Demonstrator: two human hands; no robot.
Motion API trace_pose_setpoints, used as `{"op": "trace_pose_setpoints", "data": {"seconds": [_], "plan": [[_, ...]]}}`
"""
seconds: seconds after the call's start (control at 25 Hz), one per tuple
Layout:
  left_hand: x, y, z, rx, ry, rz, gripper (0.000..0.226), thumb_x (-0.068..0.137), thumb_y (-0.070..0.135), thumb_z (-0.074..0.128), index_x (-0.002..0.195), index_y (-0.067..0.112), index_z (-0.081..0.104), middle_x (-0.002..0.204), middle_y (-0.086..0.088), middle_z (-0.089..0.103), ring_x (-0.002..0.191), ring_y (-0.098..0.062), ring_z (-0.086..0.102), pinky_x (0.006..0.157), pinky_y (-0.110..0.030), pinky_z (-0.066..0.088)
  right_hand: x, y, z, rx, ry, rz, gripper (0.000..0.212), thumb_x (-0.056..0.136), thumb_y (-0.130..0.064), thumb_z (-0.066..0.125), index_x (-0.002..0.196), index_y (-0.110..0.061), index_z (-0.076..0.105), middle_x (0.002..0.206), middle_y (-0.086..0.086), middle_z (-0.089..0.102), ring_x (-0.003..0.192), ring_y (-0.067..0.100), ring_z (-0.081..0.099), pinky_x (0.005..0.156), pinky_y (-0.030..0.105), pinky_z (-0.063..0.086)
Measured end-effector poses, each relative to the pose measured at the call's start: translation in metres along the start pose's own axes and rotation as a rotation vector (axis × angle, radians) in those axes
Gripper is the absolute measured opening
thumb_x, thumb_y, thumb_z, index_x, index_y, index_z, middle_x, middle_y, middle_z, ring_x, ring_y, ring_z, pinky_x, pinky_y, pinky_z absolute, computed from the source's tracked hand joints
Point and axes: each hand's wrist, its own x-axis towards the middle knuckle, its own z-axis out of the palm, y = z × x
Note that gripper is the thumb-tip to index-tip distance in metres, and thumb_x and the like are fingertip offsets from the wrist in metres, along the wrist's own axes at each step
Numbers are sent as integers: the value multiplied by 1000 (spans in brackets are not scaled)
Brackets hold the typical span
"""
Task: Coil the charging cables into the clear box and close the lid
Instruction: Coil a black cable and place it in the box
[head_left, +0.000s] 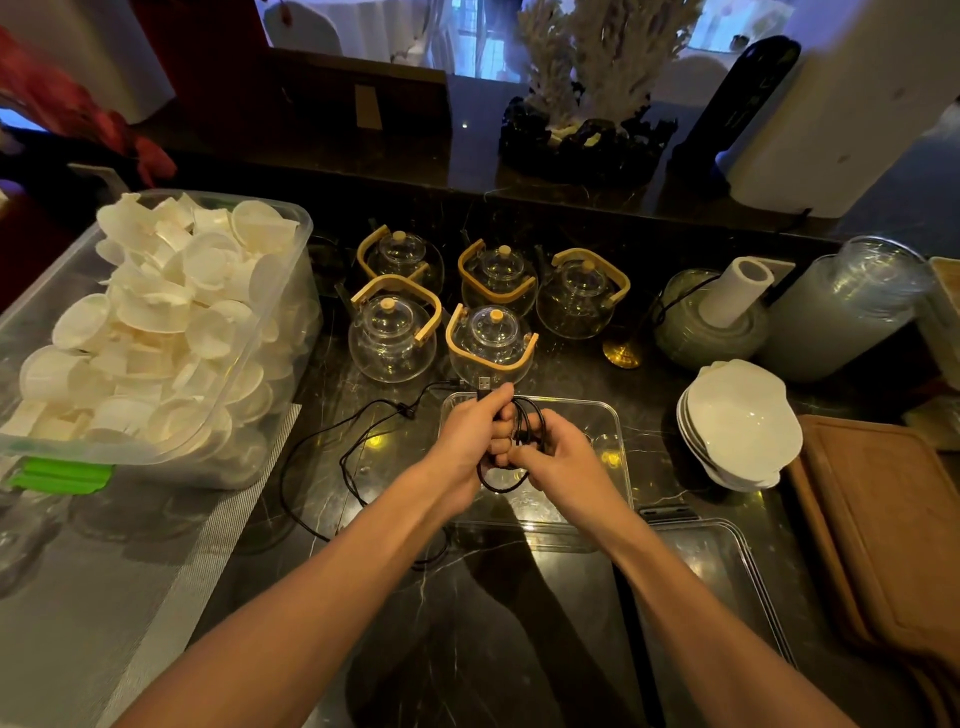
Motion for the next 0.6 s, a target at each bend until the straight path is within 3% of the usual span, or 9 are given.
{"op": "trace_pose_setpoints", "data": {"seconds": [0.12, 0.24, 0.36, 0.48, 0.6], "plan": [[-2, -2, 1, 108, 14, 46, 39, 100, 37, 53, 67, 19, 48, 51, 7, 31, 48, -11, 30, 53, -27, 28, 2, 6, 0, -64, 36, 29, 17, 88, 0, 67, 104, -3, 63, 84, 4, 69, 61, -5, 60, 55, 13, 44], [-2, -4, 0, 80, -16, 36, 39, 101, 36, 52, 67, 19, 47, 51, 7, 28, 44, -8, 26, 48, -24, 25, 3, 10, 2, -75, 59, 51, 20, 88, -5, 64, 108, -5, 62, 84, 3, 64, 63, 2, 54, 56, 17, 41], [-1, -2, -1, -91, -78, -17, 41, 103, 31, 48, 64, 17, 45, 45, 8, 26, 36, -5, 20, 38, -20, 16, 2, 9, 1, 195, 65, 51, 22, 96, -5, 56, 116, -7, 65, 92, 6, 69, 77, 14, 63, 63, 28, 49], [-1, -1, -3, -152, -82, -28, 42, 103, 28, 46, 63, 18, 44, 42, 8, 26, 32, -5, 18, 33, -19, 13, -1, 6, 1, 349, -8, 47, 27, 105, -10, 48, 120, 0, 69, 92, 8, 69, 79, 16, 63, 61, 27, 49], [-1, 3, -3, -251, -99, -64, 42, 103, 27, 45, 62, 18, 41, 40, 9, 25, 30, -4, 18, 30, -17, 10, -1, 12, -3, 573, -40, 86, 44, 102, -17, 47, 136, 10, 54, 102, 16, 59, 83, 17, 57, 66, 29, 45]]}}
